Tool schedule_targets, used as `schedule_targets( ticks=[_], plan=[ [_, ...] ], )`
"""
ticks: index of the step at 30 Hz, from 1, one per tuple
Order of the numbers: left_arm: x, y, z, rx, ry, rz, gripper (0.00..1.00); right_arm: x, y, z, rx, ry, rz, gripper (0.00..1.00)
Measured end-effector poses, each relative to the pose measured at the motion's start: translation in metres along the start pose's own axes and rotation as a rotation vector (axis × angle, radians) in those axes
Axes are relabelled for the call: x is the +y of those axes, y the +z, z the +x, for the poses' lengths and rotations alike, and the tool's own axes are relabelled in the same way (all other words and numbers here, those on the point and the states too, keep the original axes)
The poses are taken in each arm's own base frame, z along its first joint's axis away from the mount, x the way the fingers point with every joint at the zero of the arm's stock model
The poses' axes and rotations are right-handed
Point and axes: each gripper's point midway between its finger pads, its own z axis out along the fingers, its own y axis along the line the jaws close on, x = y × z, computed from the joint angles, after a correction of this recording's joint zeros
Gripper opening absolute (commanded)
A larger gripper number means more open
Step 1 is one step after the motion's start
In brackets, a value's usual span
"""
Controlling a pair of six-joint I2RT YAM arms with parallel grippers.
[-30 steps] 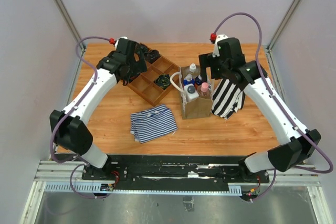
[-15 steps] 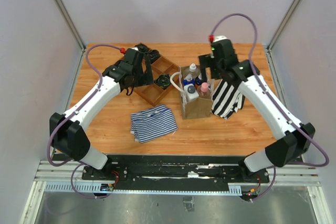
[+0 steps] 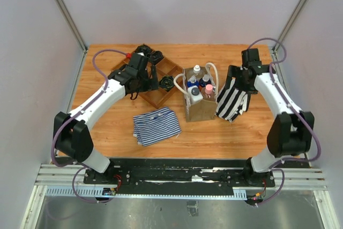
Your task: Take the personal care products out of the canvas bag
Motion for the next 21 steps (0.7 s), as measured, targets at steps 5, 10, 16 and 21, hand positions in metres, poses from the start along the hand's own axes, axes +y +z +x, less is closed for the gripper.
schedule_targets(
  ticks=[5,10,16,21],
  plan=[
    [0.001,0.007,0.013,0.03,0.005,0.009,1.0,0.014,0.054,0.051,0.213,0.021,-0.066,0.99],
    [0.004,0.012,0.042,0.088,0.009,0.039,0.98,0.024,0.076,0.066,0.275,0.033,-0.108,0.99],
    [-0.002,0.008,0.071,0.115,-0.015,0.131,0.94,0.022,0.1,0.063,0.238,0.022,-0.089,0.99],
    [-0.012,0.0,0.092,0.124,-0.038,0.217,0.93,0.015,0.121,0.066,0.242,0.014,-0.044,0.98]
  ],
)
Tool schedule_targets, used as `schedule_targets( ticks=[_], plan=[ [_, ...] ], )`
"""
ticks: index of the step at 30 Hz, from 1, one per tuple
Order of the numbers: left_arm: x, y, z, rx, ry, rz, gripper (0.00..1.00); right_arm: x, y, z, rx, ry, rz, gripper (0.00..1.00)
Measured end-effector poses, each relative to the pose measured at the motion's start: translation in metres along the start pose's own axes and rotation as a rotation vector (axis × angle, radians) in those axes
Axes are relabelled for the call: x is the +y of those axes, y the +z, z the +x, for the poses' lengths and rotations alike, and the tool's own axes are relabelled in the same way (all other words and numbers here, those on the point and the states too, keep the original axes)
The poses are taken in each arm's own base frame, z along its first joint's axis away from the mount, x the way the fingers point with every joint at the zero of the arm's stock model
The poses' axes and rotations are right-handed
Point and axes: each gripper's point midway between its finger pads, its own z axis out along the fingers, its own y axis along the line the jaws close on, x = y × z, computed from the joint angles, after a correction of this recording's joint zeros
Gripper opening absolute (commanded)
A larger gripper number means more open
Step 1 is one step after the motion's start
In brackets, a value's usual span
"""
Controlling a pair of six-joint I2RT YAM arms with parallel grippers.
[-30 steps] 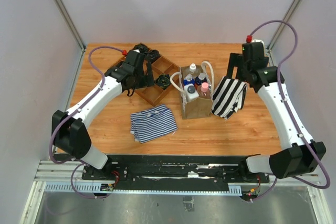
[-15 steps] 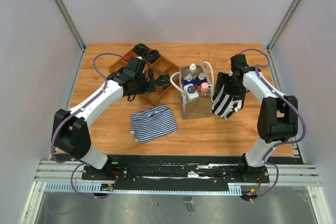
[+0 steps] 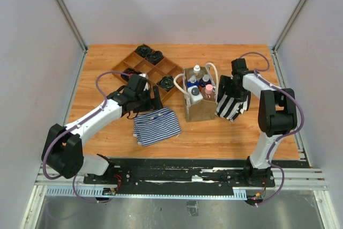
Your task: Take the personal care products out of the canvas bag
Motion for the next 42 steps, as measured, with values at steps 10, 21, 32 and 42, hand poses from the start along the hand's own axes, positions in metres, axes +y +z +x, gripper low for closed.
schedule_targets(
  ticks=[10,21,32,42],
  plan=[
    [-0.019,-0.02,0.004,-0.034,0.012,0.072,0.92,-0.029,-0.011,0.03,-0.092,0.155,0.039,0.97],
    [-0.025,-0.067,-0.004,-0.112,0.011,0.129,0.91,-0.125,-0.095,0.132,0.05,0.326,0.536,0.98],
    [-0.023,-0.07,-0.002,-0.11,0.006,0.123,0.92,-0.085,-0.107,0.107,-0.11,0.335,0.299,0.98],
    [-0.015,-0.065,0.01,-0.074,0.0,0.102,0.91,-0.082,-0.051,0.13,0.145,0.405,0.19,0.98]
  ],
)
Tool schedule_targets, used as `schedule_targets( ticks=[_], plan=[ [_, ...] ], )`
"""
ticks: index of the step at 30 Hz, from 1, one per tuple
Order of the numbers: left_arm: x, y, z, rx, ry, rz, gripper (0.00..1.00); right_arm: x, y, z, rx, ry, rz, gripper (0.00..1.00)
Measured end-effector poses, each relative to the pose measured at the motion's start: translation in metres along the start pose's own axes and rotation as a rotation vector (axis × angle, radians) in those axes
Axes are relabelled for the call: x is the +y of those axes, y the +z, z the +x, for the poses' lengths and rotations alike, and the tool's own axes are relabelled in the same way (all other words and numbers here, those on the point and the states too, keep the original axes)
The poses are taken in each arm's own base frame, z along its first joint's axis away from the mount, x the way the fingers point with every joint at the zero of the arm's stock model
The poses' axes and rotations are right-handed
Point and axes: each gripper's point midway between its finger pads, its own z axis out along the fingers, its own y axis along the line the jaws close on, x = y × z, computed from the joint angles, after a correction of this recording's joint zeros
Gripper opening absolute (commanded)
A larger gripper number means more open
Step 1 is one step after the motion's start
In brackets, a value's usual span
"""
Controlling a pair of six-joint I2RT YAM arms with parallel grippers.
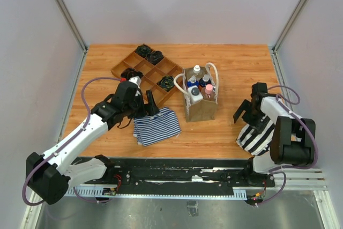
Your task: Take the personal care products out of the canvas bag
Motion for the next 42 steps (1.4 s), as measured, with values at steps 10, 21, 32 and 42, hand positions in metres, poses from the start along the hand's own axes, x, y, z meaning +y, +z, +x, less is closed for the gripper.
schedule_targets(
  ticks=[10,21,32,42],
  plan=[
    [0.01,-0.002,0.029,0.06,-0.024,0.002,0.88,-0.092,0.0,-0.035,0.0,0.284,0.169,1.0],
    [-0.008,0.038,0.099,0.245,-0.047,0.078,0.86,-0.029,-0.086,-0.062,-0.364,0.055,-0.082,0.99],
    [0.014,0.082,0.105,0.324,-0.128,-0.07,1.0,-0.012,-0.147,-0.066,-0.538,-0.021,-0.249,0.99],
    [0.172,0.033,0.032,-0.041,-0.652,-0.322,1.0,-0.006,-0.158,-0.063,-0.571,-0.064,-0.299,0.99]
  ],
)
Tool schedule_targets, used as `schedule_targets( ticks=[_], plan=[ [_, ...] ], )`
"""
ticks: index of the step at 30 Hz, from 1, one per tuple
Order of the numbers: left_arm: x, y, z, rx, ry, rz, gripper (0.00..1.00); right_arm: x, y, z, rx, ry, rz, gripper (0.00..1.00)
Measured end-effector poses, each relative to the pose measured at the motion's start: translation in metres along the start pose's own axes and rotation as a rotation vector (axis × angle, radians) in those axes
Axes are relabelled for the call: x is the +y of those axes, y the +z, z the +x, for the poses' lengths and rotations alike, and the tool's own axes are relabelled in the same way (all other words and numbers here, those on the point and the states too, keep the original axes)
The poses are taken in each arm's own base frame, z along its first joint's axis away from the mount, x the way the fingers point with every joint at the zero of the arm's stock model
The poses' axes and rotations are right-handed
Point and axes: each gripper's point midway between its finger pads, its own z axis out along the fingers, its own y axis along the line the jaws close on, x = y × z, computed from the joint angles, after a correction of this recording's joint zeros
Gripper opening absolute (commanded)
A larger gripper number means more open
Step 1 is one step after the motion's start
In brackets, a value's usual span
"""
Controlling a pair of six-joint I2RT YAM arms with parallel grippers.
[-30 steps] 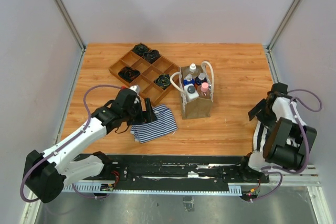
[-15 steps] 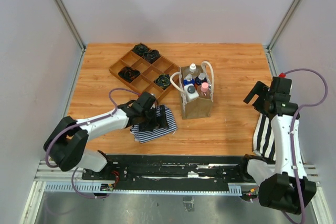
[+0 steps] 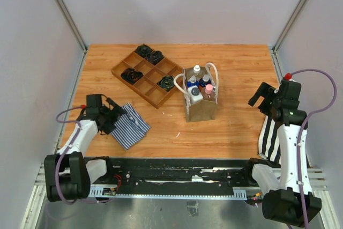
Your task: Take the personal care products out of the canvas bag
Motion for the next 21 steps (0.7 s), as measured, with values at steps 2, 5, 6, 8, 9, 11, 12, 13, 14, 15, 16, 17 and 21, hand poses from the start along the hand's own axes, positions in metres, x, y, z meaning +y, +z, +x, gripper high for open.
schedule_targets(
  ticks=[2,5,6,8,9,11,12,13,14,15,16,17,21],
  plan=[
    [0.023,-0.003,-0.026,-0.056,-0.088,-0.046,1.0,0.004,0.001,0.0,0.007,0.0,-0.019,0.99],
    [0.059,-0.005,-0.062,-0.102,-0.236,-0.117,0.96,0.009,0.003,0.001,0.022,-0.001,-0.045,0.99],
    [0.067,-0.007,-0.072,-0.115,-0.273,-0.13,0.92,0.01,0.002,0.001,0.024,-0.004,-0.052,0.99],
    [0.078,-0.012,-0.092,-0.147,-0.312,-0.146,0.88,0.013,0.0,-0.003,0.016,-0.013,-0.067,0.98],
    [0.077,-0.015,-0.097,-0.158,-0.316,-0.138,0.89,0.015,-0.002,-0.005,0.008,-0.019,-0.074,0.99],
    [0.062,-0.022,-0.099,-0.171,-0.282,-0.092,0.9,0.018,-0.006,-0.008,-0.006,-0.029,-0.09,0.98],
    [0.051,-0.028,-0.098,-0.18,-0.25,-0.066,0.91,0.019,-0.008,-0.009,-0.012,-0.034,-0.099,0.99],
    [0.037,-0.034,-0.096,-0.19,-0.212,-0.038,0.92,0.02,-0.009,-0.009,-0.015,-0.037,-0.106,0.99],
    [0.021,-0.042,-0.094,-0.207,-0.167,-0.002,0.93,0.021,-0.01,-0.009,-0.018,-0.041,-0.113,0.99],
    [0.003,-0.051,-0.092,-0.224,-0.125,0.043,0.93,0.022,-0.01,-0.009,-0.018,-0.042,-0.119,0.99],
    [-0.014,-0.06,-0.09,-0.237,-0.087,0.091,0.93,0.023,-0.01,-0.009,-0.016,-0.042,-0.126,0.98],
    [-0.028,-0.065,-0.086,-0.239,-0.061,0.132,0.94,0.024,-0.01,-0.009,-0.014,-0.042,-0.128,0.99],
    [-0.044,-0.058,-0.059,-0.152,-0.033,0.2,0.95,0.026,-0.009,-0.007,-0.003,-0.041,-0.141,0.99]
  ],
)
